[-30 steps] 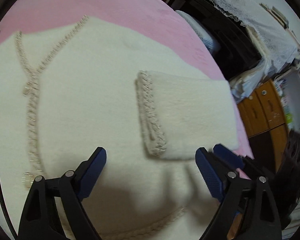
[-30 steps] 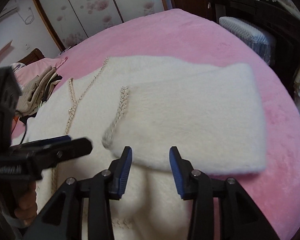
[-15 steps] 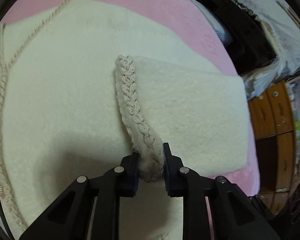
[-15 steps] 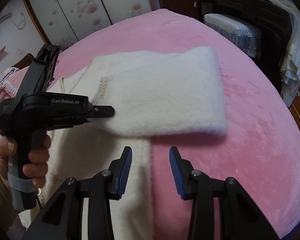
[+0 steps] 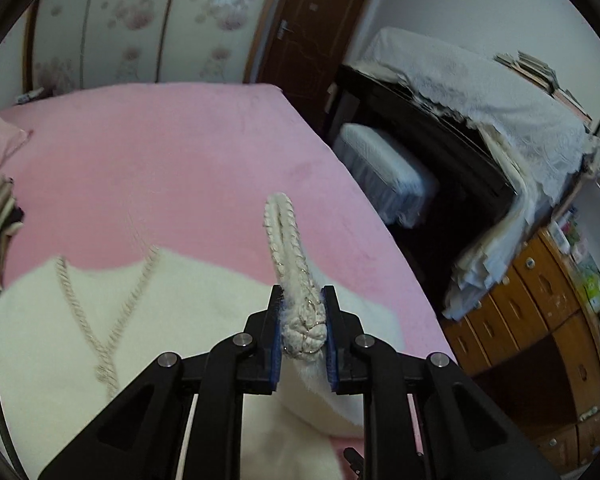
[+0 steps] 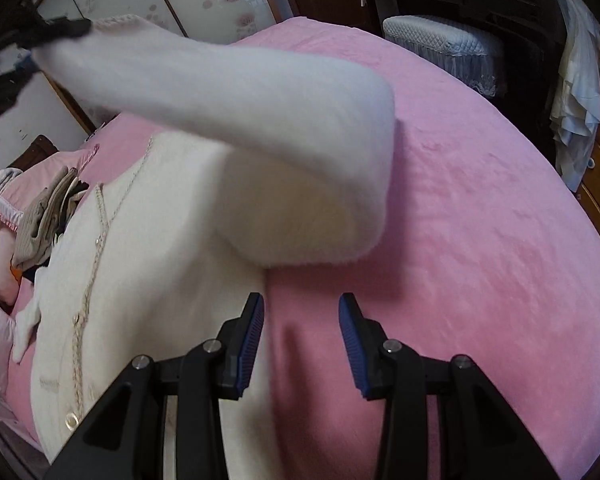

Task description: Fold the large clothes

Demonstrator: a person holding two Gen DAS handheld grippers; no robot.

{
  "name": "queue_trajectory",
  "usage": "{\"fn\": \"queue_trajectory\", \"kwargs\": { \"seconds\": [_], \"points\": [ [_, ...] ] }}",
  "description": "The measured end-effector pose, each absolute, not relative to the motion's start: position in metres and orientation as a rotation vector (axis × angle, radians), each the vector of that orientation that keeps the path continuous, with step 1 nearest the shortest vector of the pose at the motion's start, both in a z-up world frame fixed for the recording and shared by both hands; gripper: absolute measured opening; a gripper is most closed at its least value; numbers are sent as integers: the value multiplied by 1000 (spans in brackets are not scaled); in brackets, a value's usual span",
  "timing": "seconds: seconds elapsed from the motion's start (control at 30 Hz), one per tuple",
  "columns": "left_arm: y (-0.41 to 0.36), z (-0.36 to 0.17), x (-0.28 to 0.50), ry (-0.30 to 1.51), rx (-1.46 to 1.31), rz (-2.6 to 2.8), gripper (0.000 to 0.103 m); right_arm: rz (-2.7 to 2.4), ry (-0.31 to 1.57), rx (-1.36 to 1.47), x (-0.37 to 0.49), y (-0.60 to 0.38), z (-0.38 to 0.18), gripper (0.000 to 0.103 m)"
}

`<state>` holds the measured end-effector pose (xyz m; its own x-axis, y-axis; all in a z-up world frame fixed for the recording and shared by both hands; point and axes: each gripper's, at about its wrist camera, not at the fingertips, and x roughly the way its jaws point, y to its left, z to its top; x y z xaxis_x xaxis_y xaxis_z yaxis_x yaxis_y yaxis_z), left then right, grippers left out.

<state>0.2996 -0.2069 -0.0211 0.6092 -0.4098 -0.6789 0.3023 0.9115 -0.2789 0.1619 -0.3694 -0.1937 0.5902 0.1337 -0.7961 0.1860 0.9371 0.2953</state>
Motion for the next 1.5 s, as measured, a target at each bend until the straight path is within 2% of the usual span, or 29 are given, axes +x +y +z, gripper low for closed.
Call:
{"fn": "queue_trajectory", "kwargs": {
  "seconds": [0.13,0.27,0.3,0.37,0.43,0.63,0.87,1.0,1.07,1.13,1.23,1.37,1.5],
  "points": [
    [-164,-11,321,785,-117,-315,15,-22,930,357,188,-353,-191,39],
    [-110,-30,336,782,-111,-190,15,-46,914,251,207,-334,-191,39],
    [-99,-36,336,785,-119,-167,15,-66,917,207,211,-328,-193,34],
    [-70,-50,337,800,-154,-119,15,-88,918,141,218,-319,-196,14],
    [-47,-67,335,814,-179,-85,15,-92,889,88,219,-310,-192,12],
    [6,-137,311,886,-216,-28,15,-108,888,-82,223,-285,-193,13],
    [29,-230,275,1038,-220,-16,16,-177,921,-286,222,-273,-208,14],
    [26,-243,262,1034,-198,-24,17,-200,959,-332,220,-270,-213,25],
    [28,-241,261,1055,-215,-40,24,-190,981,-322,216,-274,-213,30],
    [30,-236,261,1075,-231,-70,40,-159,998,-292,210,-280,-209,30],
    [37,-223,260,1073,-234,-92,56,-63,1012,-180,198,-299,-194,30],
    [46,-202,268,1035,-239,-94,62,97,990,46,184,-333,-164,31],
    [50,-200,296,1039,-233,-48,62,110,944,211,193,-361,-145,42]
  ]
}}
